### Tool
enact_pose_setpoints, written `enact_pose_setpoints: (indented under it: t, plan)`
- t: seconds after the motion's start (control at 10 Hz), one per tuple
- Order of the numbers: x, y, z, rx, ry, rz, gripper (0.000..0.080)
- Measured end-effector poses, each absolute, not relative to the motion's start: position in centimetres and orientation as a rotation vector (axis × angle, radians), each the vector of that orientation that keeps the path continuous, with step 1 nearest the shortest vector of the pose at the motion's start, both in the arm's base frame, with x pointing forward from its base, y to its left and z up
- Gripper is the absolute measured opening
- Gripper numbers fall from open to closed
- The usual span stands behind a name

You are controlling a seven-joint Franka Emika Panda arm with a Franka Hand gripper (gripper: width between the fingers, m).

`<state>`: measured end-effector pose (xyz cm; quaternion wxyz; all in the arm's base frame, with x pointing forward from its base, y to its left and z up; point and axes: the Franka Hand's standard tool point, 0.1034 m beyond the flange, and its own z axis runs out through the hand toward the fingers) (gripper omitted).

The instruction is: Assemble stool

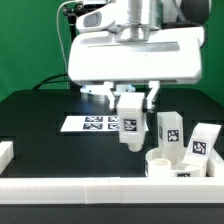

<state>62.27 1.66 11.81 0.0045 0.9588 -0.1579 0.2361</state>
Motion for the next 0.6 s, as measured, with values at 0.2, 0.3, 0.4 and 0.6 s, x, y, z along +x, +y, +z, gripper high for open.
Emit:
enact_pose_setpoints:
  t: [0.2, 0.3, 0.4, 0.6]
  plan:
    - [62.21, 3.13, 11.35, 3.008, -0.478, 0.755, 0.0338]
    - [62.22, 2.84, 11.37, 3.005, -0.481, 0.755, 0.0338]
    - [62.29, 2.84, 11.39, 2.998, -0.477, 0.776, 0.0338]
    - [61.98, 2.76, 11.6, 2.971, -0.464, 0.857, 0.0338]
